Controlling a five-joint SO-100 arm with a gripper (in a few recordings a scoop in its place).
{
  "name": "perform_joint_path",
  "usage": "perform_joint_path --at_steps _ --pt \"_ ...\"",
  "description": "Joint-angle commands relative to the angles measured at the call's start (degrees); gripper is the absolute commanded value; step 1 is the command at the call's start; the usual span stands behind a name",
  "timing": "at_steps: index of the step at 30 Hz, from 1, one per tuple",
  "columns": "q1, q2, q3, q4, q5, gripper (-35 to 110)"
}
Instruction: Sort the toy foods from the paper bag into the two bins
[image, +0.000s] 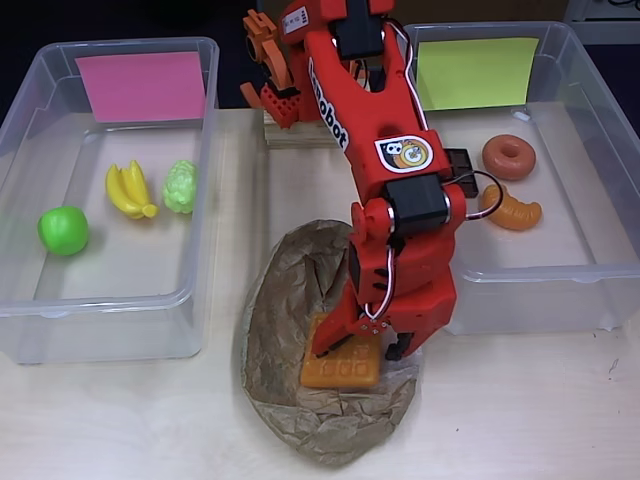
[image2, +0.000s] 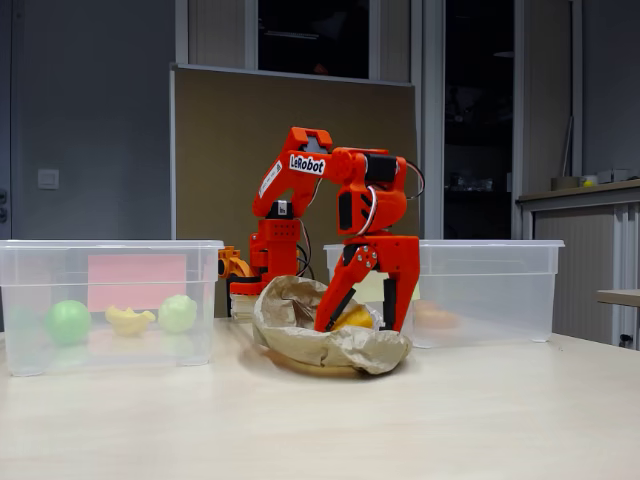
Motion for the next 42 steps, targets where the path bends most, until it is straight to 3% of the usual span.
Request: perform_joint_path --at_steps 1,4,10,18,28,42 --pt "0.4 3.4 4.5 -3.6 0.1 38" --pt "0.8 3.4 7.5 -7.1 -0.4 35" --pt "1.7 3.9 8.3 -6.2 -0.5 0" --pt "2.9 6.2 4.7 1.8 -3.3 0" --pt "4.4 13.1 -9.1 31.2 -6.2 0" --pt "5.9 50.8 20.0 31.1 -7.6 0"
